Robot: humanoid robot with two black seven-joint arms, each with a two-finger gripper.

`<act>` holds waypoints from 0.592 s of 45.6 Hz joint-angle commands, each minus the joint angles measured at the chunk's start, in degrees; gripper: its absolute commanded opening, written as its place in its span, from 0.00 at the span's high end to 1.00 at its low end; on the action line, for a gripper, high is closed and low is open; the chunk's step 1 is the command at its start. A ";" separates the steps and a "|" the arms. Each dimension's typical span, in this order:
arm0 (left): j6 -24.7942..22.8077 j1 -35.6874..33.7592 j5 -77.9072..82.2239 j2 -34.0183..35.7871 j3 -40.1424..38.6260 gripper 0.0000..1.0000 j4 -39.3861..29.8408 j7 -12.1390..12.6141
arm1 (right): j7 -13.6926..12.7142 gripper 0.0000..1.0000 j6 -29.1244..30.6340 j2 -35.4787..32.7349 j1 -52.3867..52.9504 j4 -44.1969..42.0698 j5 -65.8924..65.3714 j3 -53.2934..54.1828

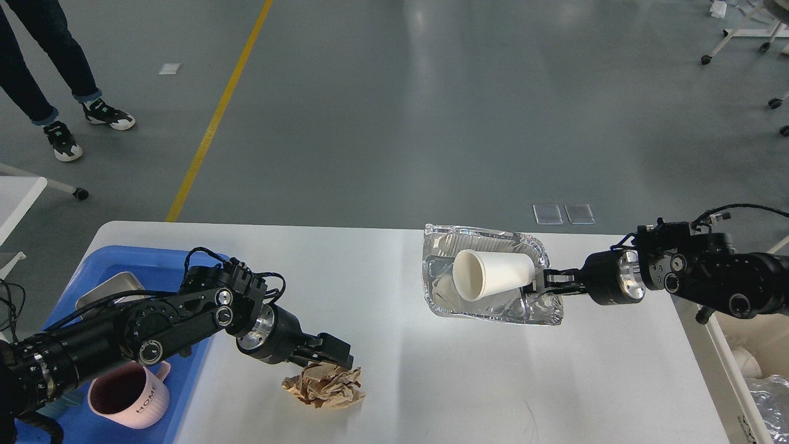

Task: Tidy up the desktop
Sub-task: 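Lower the left gripper onto the crumpled brown paper and grasp it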

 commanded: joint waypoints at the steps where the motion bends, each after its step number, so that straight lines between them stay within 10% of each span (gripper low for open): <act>1: -0.08 0.06 -0.01 -1.69 0.00 0.02 0.03 1.59 | 0.00 1.00 0.00 -0.05 -0.15 -0.01 0.00 0.00; 23: 1.77 -0.38 4.12 -2.49 4.13 0.50 -1.12 1.33 | 0.00 1.00 0.00 -0.05 -0.06 0.07 0.00 0.00; 27: 1.41 -0.46 4.21 -2.40 4.22 0.76 -1.47 1.94 | 0.00 1.00 0.00 -0.14 -0.06 0.07 0.00 0.00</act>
